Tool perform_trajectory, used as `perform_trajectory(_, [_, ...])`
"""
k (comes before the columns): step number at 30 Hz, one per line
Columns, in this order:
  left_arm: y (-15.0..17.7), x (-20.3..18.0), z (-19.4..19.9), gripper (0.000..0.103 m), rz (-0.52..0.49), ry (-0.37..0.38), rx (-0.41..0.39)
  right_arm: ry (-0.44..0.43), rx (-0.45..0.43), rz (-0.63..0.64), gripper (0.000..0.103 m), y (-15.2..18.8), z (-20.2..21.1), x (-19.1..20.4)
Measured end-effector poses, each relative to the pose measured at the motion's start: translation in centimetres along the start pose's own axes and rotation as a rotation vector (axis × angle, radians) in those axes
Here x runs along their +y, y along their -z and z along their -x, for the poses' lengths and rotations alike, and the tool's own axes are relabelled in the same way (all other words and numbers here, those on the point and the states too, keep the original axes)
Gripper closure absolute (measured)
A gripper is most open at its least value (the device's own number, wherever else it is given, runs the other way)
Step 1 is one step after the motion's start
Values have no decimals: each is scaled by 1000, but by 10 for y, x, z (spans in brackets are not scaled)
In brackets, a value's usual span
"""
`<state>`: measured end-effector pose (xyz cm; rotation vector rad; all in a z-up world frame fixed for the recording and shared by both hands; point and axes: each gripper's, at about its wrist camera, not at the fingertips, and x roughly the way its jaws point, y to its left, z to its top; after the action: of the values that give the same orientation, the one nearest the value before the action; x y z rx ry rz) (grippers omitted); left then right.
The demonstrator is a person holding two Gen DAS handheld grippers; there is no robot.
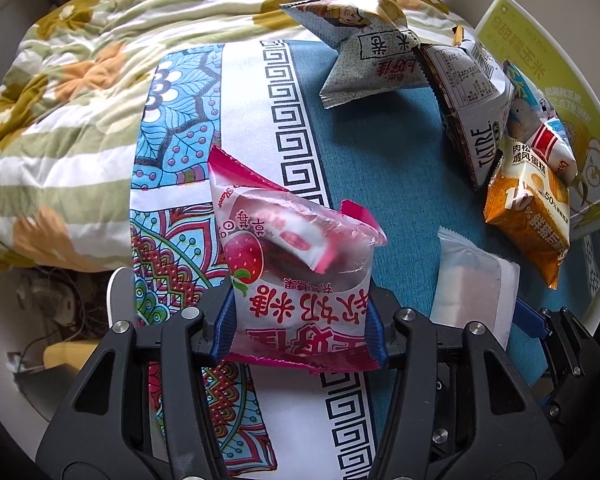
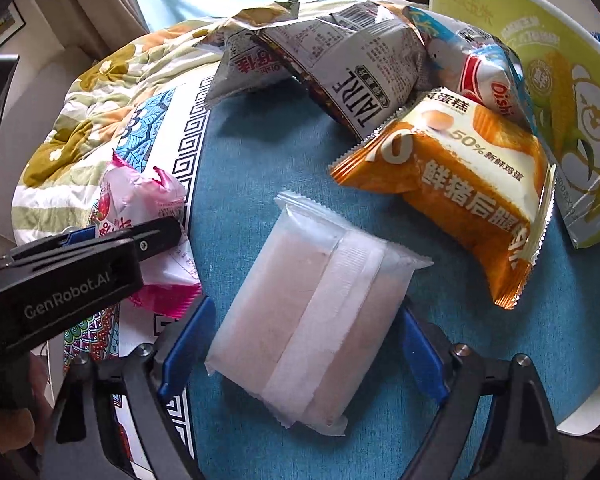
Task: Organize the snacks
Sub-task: 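Grasp the pink strawberry bag with the left tool while the right tool grasps the white wrapped pack, then carry both snacks to the box while the left tool releases the pink bag inside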
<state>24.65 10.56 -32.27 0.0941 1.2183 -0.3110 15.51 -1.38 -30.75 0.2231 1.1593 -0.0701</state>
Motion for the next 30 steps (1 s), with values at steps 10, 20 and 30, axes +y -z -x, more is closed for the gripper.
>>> perform_trajectory(10, [-1,-1,6,60,3,-10,3,-7,-30,51,39,-3,2,2])
perform_trajectory(20, [-10,-9,48,61,5,7,-43,-49,-140,67,40,-16,49,1])
perform_trajectory(30, [-59,-79,133,61,-61,75,-179,-85,-317,47,40,-47,154,-44])
